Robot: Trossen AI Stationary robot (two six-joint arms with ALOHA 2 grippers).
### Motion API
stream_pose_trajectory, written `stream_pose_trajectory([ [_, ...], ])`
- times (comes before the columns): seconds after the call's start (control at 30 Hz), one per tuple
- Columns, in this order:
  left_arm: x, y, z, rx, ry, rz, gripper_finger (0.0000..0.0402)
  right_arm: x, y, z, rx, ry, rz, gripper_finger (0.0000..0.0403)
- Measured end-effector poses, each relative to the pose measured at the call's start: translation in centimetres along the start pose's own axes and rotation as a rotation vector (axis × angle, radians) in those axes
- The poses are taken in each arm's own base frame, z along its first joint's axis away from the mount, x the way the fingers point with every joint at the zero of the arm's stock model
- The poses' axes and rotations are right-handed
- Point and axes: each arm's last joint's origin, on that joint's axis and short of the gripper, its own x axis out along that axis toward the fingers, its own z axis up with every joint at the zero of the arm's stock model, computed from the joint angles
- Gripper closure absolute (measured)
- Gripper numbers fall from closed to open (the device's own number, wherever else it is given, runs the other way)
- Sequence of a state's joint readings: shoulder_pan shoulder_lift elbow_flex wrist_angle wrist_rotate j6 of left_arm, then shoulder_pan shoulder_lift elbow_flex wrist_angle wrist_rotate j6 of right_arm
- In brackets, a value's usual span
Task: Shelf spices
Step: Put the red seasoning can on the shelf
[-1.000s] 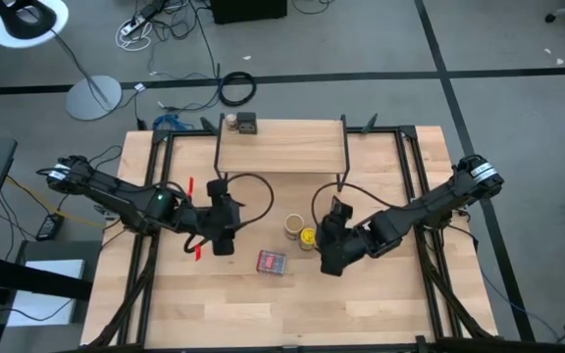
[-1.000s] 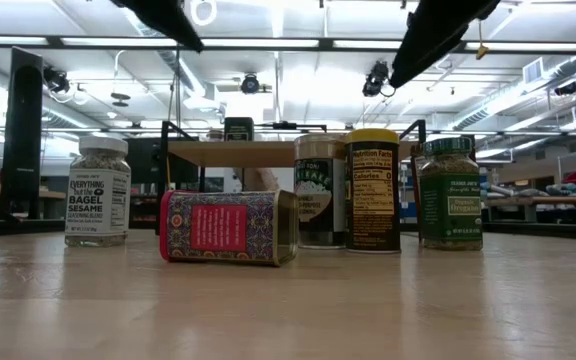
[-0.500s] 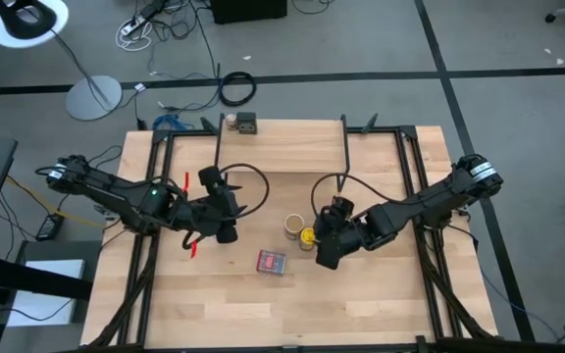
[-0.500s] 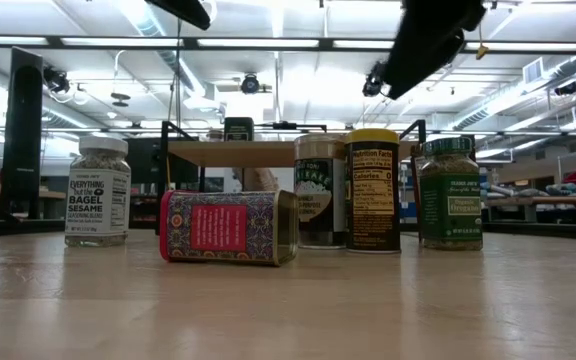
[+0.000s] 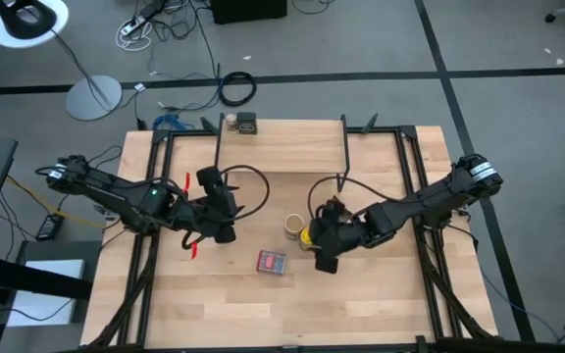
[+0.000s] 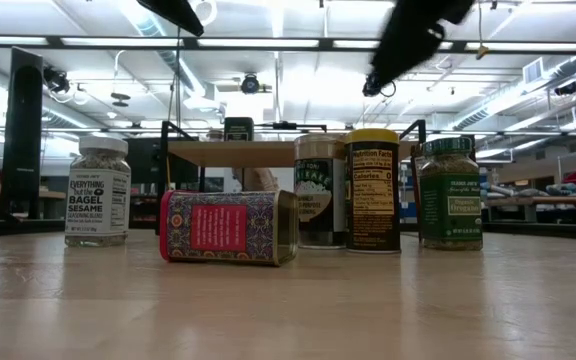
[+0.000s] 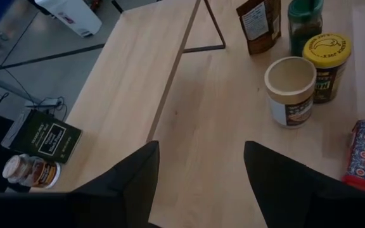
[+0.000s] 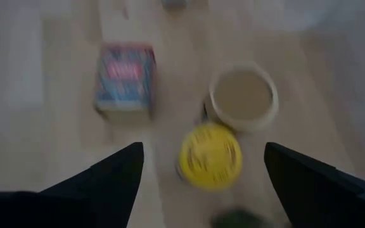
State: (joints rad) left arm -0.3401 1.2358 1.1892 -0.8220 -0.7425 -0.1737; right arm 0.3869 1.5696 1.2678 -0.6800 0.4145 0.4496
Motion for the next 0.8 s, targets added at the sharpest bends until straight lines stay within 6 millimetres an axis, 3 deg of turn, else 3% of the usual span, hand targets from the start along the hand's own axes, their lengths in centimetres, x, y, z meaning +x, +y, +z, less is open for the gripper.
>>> stream_pose_trajectory([
  [0.17, 0.0, 0.0, 0.0, 0.000, 0.000, -0.003, 0.0167, 0.4, 1.2, 1.7, 0.005, -0.156, 0.121, 0.0078],
  [0.33, 0.0, 0.0, 0.1, -0.005, -0.005, -0.005, 0.0167, 3.0, 4.1, 3.0, -0.118, -0.327, 0.300, 0.0078],
  [0.5, 0.0, 0.0, 0.1, -0.019, -0.004, -0.006, 0.0167, 7.2, 5.2, 2.7, -0.236, -0.176, 0.227, 0.0072],
  [0.8, 0.0, -0.1, 0.0, -0.013, 0.005, -0.021, 0.0167, 12.0, 6.9, 3.7, -0.261, 0.023, 0.184, 0.0052],
])
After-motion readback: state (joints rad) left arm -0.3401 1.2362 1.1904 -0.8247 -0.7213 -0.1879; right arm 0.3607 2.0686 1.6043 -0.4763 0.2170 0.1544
